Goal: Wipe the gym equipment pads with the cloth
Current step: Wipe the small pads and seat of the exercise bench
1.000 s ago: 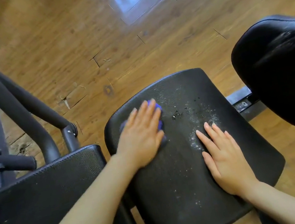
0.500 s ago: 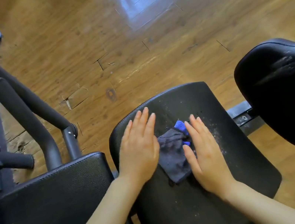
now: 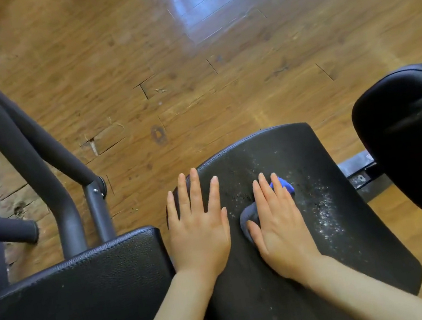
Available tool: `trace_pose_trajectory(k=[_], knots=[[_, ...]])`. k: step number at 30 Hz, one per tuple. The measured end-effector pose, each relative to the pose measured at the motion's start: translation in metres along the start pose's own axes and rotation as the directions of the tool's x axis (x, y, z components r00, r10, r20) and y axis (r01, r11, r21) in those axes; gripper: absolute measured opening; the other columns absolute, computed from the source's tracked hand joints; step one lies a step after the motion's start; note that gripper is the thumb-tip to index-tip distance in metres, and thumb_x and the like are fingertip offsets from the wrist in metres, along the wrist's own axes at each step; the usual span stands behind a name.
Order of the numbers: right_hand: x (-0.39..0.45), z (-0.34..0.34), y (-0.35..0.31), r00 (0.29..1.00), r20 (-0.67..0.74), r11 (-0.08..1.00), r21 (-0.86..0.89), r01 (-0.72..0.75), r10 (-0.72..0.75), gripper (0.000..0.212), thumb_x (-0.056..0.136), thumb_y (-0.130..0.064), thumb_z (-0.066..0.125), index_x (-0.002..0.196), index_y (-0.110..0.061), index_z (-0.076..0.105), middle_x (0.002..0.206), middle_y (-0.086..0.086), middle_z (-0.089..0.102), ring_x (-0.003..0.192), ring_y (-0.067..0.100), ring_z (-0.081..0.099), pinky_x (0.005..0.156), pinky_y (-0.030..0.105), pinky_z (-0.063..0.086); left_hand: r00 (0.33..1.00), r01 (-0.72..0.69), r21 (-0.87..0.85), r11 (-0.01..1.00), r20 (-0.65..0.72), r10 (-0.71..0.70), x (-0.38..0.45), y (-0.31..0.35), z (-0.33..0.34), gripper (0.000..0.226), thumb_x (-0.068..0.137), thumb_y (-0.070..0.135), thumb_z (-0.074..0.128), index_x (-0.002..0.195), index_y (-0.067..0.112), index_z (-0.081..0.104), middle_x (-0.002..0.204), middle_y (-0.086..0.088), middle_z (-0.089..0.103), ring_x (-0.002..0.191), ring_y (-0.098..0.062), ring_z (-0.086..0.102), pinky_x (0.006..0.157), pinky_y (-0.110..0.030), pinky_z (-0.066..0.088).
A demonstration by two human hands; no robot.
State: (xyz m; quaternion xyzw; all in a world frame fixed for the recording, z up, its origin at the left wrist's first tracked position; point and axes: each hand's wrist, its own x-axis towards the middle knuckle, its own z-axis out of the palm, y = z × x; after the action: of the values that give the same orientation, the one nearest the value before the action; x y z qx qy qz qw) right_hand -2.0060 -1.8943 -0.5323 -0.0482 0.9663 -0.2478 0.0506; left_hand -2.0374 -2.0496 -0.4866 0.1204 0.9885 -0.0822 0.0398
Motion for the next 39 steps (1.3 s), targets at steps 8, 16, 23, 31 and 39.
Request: trace_pose_trajectory(k=[8, 16, 23, 31, 39], knots=[[0.025, 0.001, 0.002, 0.99, -0.096, 0.994, 0.047, -0.103, 0.108, 0.08, 0.089, -0.042, 0.034, 0.149, 0.004, 0.008, 0.157, 0.023, 0.006, 0.147, 0.033, 0.005, 0.117, 0.04, 0.007, 0.997, 0.07, -0.025, 0.997, -0.011, -0.07, 0.007, 0.014, 0.0, 0.058, 0.09, 0.03, 0.029, 0.143, 0.013, 0.047, 0.155, -0.019, 0.03, 0.143, -0.038, 0.026, 0.111, -0.061, 0.021], [0.058, 0.0, 0.007, 0.998, -0.057, 0.997, 0.076, 0.011, -0.007, 0.074, 0.091, -0.039, 0.029, 0.148, 0.006, 0.017, 0.157, 0.02, 0.011, 0.147, 0.028, 0.007, 0.119, 0.036, 0.004, 0.998, 0.069, -0.014, 0.997, -0.011, -0.07, 0.008, 0.016, 0.0, 0.058, 0.092, 0.03, 0.028, 0.145, 0.013, 0.044, 0.156, -0.02, 0.027, 0.144, -0.038, 0.025, 0.111, -0.062, 0.023], [0.021, -0.003, 0.016, 0.997, 0.017, 0.988, 0.141, 0.068, -0.071, 0.074, 0.091, -0.041, 0.034, 0.152, -0.005, 0.011, 0.16, 0.008, 0.004, 0.148, 0.018, 0.0, 0.119, 0.034, 0.007, 0.999, -0.003, -0.011, 1.0, -0.042, 0.003, 0.005, -0.001, 0.0, 0.056, 0.093, 0.037, 0.034, 0.144, 0.019, 0.046, 0.156, -0.014, 0.03, 0.143, -0.033, 0.03, 0.109, -0.055, 0.029], [0.068, -0.007, 0.012, 0.992, 0.037, 0.989, 0.09, 0.118, -0.122, 0.073, 0.092, -0.042, 0.026, 0.151, -0.002, 0.009, 0.16, 0.012, 0.003, 0.148, 0.023, -0.003, 0.119, 0.036, 0.005, 1.0, 0.005, -0.015, 1.0, -0.027, -0.006, 0.007, 0.001, -0.001, 0.056, 0.092, 0.037, 0.034, 0.144, 0.018, 0.046, 0.156, -0.015, 0.029, 0.143, -0.033, 0.028, 0.11, -0.056, 0.027], [-0.006, -0.007, 0.019, 0.989, 0.062, 0.984, 0.129, 0.125, -0.133, 0.076, 0.09, -0.041, 0.039, 0.152, -0.007, 0.011, 0.161, 0.008, 0.004, 0.148, 0.019, 0.002, 0.118, 0.034, 0.006, 1.0, 0.006, 0.003, 1.0, -0.014, -0.006, 0.007, 0.0, -0.001, 0.057, 0.092, 0.037, 0.032, 0.144, 0.019, 0.045, 0.157, -0.015, 0.027, 0.144, -0.034, 0.027, 0.11, -0.056, 0.027]])
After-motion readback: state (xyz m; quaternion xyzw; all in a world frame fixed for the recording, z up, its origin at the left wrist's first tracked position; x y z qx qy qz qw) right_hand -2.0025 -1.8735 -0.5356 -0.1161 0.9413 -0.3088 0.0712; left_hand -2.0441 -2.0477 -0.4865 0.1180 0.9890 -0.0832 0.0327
